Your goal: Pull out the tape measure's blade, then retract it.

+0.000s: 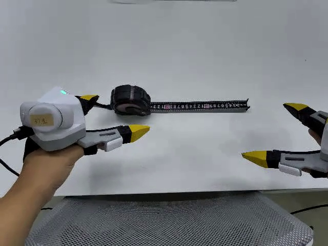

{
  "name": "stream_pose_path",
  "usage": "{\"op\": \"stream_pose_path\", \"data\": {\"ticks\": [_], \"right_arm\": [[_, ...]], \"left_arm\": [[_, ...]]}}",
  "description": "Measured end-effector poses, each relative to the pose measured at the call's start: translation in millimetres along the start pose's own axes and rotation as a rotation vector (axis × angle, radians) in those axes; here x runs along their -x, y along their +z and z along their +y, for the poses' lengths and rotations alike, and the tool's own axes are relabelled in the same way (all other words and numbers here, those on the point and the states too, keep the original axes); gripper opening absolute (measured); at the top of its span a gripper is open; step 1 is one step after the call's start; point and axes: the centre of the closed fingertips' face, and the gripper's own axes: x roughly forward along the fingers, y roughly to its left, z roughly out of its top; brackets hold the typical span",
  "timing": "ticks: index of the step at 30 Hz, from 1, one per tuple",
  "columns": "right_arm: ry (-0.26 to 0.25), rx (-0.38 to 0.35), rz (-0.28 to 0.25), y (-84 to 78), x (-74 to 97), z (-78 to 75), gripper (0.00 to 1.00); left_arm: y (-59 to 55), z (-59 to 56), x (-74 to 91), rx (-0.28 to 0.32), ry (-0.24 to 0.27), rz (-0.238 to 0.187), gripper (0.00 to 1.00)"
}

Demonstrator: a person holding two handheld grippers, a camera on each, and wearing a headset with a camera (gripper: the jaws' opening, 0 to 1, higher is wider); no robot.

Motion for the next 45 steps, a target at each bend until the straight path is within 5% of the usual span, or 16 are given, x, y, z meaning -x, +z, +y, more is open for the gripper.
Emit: {"op": "stream_pose_path", "data": {"ticks": [20, 45], "right_arm": [[-0.012, 0.009, 0.004, 1.6, -3.5, -8.8, 0.91], [0.035, 0.149, 0.122, -4.9, -12.6, -33.5, 0.66]], "left_arm": [[-1.9, -7.0, -17.3, 0.025, 0.004, 0.0, 0.86], [0.0, 5.9, -30.7, 0.102, 0.175, -0.012, 0.77]]}}
